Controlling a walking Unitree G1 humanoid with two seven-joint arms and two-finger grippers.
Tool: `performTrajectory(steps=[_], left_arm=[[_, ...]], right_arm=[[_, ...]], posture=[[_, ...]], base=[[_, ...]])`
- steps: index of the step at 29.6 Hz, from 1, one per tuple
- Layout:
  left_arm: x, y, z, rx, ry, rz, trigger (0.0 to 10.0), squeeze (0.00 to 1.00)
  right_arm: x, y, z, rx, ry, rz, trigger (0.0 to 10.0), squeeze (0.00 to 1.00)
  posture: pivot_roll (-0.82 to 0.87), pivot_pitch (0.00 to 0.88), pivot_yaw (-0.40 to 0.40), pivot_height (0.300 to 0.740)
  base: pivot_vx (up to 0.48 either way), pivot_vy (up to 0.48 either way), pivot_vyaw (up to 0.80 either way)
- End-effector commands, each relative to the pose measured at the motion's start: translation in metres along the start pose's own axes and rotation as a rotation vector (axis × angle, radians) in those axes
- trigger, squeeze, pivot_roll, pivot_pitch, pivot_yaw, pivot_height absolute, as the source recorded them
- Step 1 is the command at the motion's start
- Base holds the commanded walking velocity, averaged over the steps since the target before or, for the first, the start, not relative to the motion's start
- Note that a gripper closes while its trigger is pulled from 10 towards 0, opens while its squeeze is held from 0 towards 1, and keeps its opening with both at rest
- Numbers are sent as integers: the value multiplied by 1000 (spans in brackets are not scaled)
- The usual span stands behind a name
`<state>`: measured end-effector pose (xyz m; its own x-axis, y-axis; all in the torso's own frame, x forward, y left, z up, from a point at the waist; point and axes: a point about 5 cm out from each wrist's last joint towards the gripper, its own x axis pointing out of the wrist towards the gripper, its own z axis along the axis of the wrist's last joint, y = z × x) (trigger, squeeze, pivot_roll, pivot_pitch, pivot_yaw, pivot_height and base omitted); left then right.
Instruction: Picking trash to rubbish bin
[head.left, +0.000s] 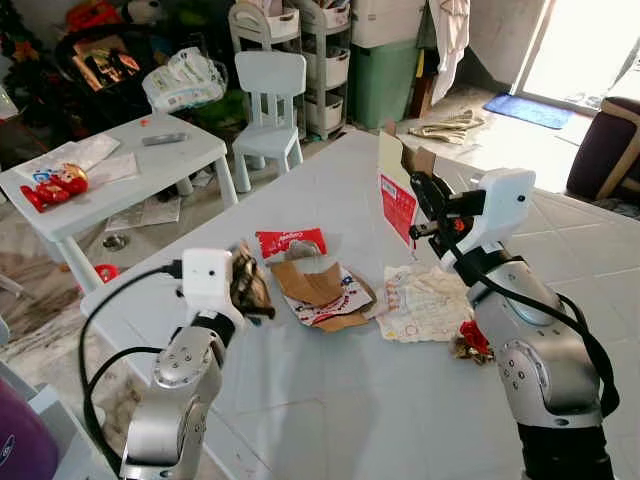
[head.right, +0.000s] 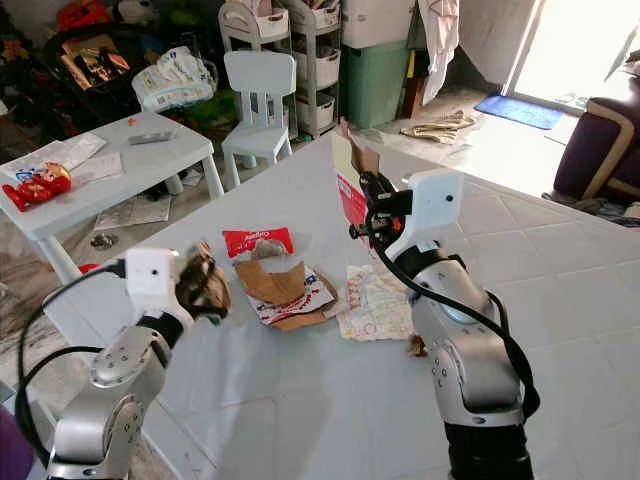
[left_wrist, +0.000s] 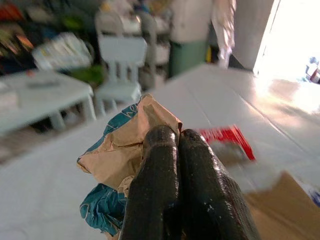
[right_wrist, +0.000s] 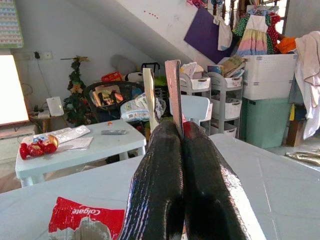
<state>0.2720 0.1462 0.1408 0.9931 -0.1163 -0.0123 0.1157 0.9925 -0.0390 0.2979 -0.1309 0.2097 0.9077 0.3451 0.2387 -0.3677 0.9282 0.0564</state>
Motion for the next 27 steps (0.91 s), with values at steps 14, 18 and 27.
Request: performTrajectory(steps=[14, 18, 27], left_arm=[[-2, 1, 24, 21, -162, 119, 0, 0], [-1, 1, 24, 16, -160, 120, 0, 0], [4, 2, 25, -27, -153, 129, 0, 0]], right_arm=[[4, 4, 3, -10, -17, 19, 0, 0], [3, 4, 3, -12, -17, 18, 0, 0], [2, 4, 2, -10, -15, 12, 0, 0]], posture=[[56, 5, -21, 740], [55, 7, -18, 740], [52, 9, -16, 740]], base=[[0, 0, 464], [0, 0, 800], [0, 0, 800]])
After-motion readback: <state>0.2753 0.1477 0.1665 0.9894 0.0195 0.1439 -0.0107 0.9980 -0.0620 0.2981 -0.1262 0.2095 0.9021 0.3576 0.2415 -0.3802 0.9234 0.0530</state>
